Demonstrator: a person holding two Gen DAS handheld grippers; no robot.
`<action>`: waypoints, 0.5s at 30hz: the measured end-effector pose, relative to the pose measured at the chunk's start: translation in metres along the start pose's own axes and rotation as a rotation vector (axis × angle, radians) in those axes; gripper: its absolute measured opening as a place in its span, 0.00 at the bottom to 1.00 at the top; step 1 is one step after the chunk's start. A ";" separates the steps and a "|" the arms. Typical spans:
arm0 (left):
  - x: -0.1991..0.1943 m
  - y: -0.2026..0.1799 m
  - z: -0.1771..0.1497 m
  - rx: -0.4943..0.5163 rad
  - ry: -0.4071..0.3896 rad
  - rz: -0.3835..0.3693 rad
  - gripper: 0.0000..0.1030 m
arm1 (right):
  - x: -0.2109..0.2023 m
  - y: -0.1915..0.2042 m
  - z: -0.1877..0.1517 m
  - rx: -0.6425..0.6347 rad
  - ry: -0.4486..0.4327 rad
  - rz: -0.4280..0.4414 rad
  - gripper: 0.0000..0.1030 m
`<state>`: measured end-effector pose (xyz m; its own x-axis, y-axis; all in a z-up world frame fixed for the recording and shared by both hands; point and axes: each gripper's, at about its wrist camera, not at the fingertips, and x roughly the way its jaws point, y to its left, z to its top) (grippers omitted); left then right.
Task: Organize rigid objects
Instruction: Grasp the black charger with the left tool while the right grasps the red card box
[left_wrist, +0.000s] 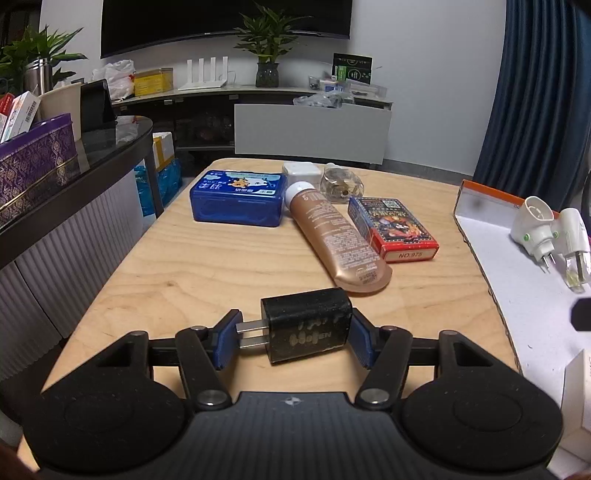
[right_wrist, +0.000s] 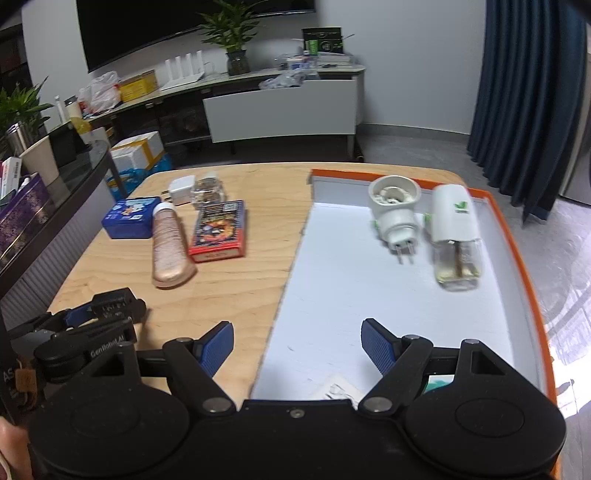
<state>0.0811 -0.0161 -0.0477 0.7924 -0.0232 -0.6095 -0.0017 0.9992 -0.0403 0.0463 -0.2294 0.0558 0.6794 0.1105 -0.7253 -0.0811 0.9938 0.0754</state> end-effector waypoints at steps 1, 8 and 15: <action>-0.002 0.003 0.001 -0.005 -0.003 -0.002 0.60 | 0.003 0.003 0.003 -0.003 0.001 0.012 0.87; -0.020 0.028 0.018 -0.023 -0.045 -0.015 0.60 | 0.036 0.031 0.039 -0.015 -0.002 0.092 0.87; -0.026 0.045 0.022 -0.038 -0.061 -0.033 0.60 | 0.105 0.067 0.082 -0.061 0.052 0.108 0.87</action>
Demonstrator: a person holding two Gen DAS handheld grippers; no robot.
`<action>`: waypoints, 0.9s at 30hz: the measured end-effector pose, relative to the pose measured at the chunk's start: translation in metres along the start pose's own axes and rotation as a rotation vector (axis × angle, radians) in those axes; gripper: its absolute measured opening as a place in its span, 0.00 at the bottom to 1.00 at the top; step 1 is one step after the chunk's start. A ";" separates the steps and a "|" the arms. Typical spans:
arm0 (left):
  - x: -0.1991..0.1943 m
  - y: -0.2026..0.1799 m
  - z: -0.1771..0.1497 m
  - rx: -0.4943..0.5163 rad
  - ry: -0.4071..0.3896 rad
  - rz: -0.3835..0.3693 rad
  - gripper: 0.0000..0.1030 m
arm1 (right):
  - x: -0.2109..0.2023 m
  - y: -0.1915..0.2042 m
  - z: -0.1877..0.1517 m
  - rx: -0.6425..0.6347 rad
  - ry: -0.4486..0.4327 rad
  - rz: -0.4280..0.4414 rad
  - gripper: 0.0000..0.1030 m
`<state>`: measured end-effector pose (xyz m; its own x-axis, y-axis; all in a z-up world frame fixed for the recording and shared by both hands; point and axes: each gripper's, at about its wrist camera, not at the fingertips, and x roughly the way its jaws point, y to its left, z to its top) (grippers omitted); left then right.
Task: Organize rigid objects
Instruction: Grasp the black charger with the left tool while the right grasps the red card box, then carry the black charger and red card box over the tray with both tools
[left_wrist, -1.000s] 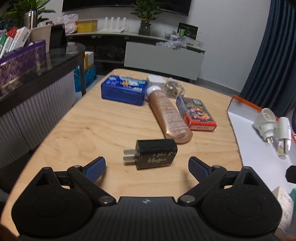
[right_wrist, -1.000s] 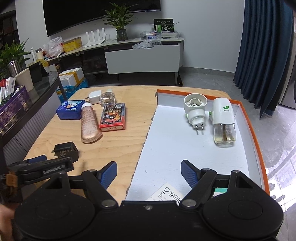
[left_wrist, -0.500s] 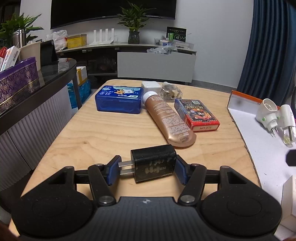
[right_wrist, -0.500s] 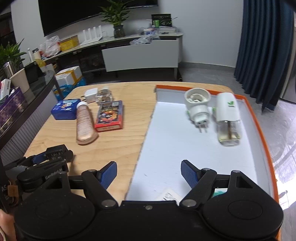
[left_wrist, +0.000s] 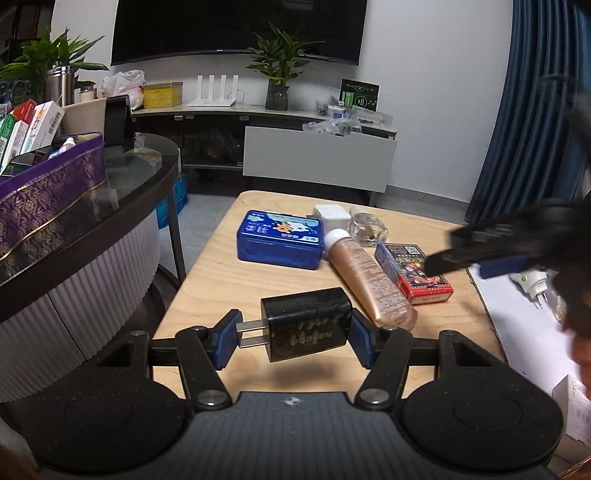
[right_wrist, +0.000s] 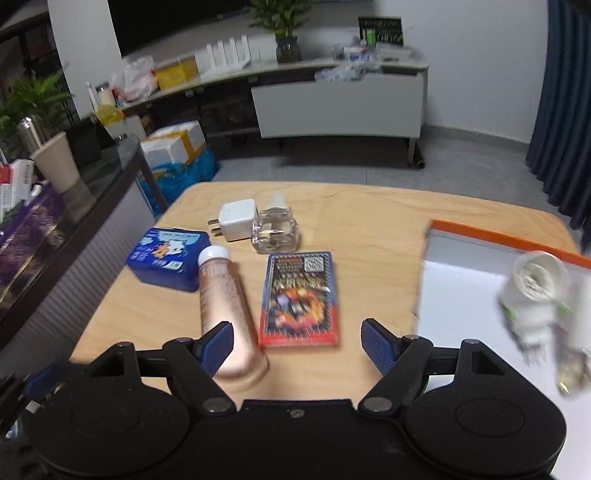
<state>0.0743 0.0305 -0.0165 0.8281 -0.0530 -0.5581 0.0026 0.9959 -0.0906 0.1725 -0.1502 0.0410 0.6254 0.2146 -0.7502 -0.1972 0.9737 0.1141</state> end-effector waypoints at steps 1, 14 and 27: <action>0.001 0.002 0.000 -0.001 -0.001 -0.002 0.60 | 0.010 0.002 0.004 -0.008 0.012 -0.012 0.87; 0.009 0.007 0.004 0.000 -0.013 -0.025 0.60 | 0.068 0.010 0.015 -0.042 0.040 -0.103 0.69; -0.004 -0.011 0.012 0.010 -0.019 -0.065 0.60 | -0.038 -0.014 -0.010 0.048 -0.131 -0.066 0.69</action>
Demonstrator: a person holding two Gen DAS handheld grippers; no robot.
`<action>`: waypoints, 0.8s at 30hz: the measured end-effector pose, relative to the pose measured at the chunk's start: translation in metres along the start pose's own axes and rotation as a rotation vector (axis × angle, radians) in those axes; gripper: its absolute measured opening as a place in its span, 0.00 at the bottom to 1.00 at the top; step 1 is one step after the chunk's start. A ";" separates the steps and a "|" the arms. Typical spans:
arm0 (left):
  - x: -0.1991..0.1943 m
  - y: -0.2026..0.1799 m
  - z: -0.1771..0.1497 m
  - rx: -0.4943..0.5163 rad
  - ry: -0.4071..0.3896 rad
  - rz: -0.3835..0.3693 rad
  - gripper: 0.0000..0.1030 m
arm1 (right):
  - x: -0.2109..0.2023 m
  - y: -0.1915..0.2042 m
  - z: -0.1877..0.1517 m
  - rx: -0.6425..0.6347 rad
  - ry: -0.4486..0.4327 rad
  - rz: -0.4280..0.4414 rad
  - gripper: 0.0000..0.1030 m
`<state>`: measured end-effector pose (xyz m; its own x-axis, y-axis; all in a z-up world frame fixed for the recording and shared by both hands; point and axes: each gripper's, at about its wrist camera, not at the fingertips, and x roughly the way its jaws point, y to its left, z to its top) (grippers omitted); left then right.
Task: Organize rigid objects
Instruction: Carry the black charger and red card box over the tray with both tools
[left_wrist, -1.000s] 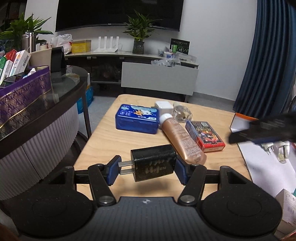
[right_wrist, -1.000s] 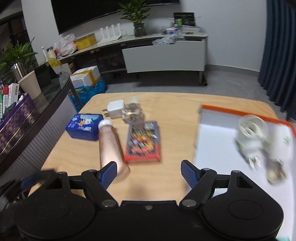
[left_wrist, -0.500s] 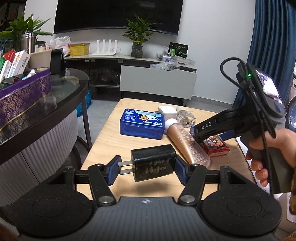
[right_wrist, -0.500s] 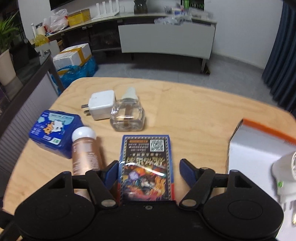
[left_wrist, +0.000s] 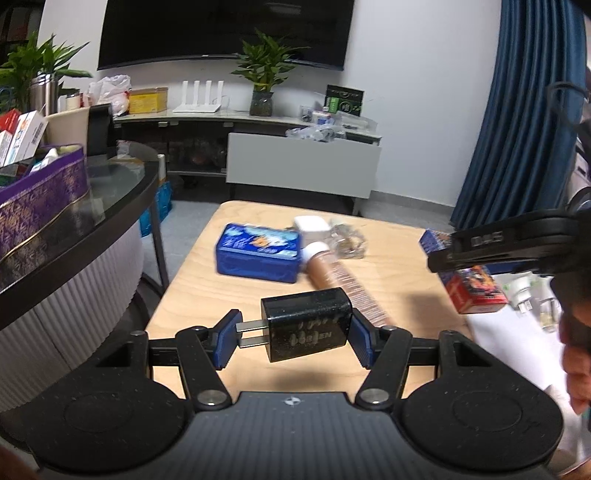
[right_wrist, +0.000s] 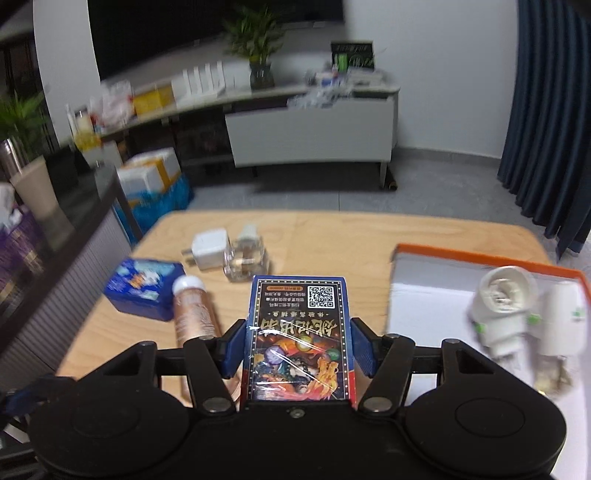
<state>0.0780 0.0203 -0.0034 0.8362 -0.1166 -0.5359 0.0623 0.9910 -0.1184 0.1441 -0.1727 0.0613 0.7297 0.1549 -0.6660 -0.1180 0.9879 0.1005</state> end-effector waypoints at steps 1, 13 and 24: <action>-0.002 -0.004 0.002 0.003 -0.005 -0.009 0.60 | -0.011 -0.003 0.000 0.005 -0.015 -0.005 0.69; -0.022 -0.082 0.016 0.076 -0.022 -0.183 0.60 | -0.124 -0.067 -0.028 0.092 -0.149 -0.122 0.69; -0.013 -0.153 0.015 0.193 0.011 -0.299 0.60 | -0.178 -0.134 -0.071 0.185 -0.146 -0.260 0.69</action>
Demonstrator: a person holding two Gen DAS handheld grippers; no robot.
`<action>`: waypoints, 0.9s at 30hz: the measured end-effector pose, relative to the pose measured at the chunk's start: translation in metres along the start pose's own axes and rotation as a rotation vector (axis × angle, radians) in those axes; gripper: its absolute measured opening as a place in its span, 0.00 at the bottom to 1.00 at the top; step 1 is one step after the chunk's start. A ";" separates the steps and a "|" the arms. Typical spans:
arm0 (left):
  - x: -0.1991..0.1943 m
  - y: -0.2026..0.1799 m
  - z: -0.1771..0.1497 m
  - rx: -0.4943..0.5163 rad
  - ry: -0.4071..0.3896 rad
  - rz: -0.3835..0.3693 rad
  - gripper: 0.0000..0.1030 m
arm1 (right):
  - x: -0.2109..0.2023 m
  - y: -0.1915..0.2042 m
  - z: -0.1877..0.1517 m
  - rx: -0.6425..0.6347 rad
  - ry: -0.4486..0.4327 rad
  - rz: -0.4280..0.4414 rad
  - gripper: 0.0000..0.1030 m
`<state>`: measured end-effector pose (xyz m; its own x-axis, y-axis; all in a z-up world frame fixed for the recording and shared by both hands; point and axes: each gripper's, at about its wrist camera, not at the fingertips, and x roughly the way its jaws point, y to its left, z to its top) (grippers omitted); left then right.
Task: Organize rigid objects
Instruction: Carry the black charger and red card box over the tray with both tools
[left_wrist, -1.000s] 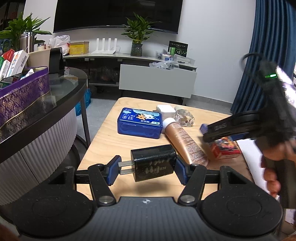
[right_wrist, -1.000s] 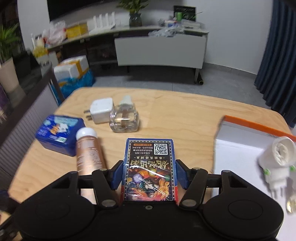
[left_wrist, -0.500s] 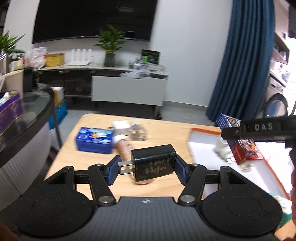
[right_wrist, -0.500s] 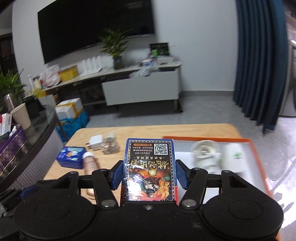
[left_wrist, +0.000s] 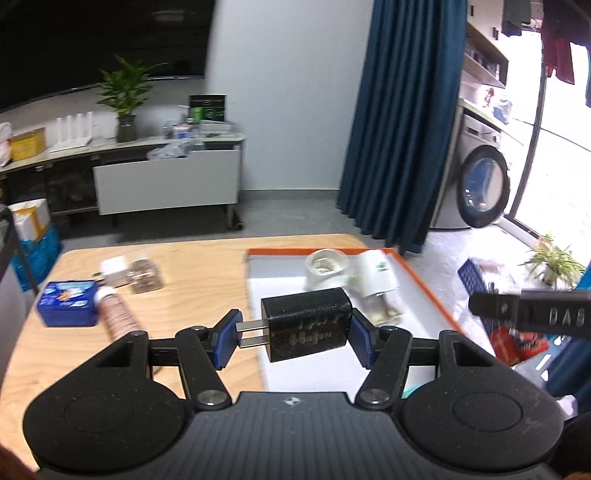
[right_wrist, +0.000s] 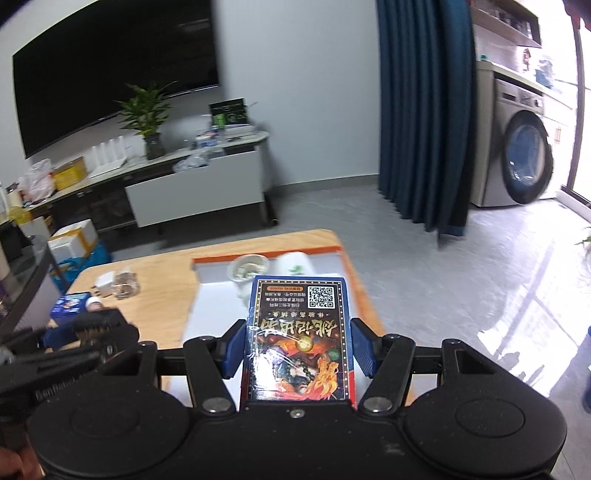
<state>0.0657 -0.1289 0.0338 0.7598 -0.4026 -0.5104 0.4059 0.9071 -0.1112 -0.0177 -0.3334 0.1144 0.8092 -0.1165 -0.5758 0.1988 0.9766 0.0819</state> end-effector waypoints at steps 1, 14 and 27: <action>0.002 -0.003 0.002 -0.003 0.001 -0.009 0.60 | -0.001 -0.005 -0.001 0.006 0.000 -0.005 0.69; 0.009 -0.020 0.009 0.000 0.021 0.012 0.60 | 0.001 -0.027 -0.007 0.030 -0.006 0.032 0.69; 0.012 -0.025 0.014 0.004 0.040 -0.001 0.60 | 0.003 -0.024 -0.009 0.035 -0.005 0.037 0.69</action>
<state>0.0719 -0.1586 0.0424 0.7384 -0.3984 -0.5441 0.4091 0.9060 -0.1082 -0.0246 -0.3556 0.1032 0.8192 -0.0810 -0.5678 0.1874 0.9734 0.1315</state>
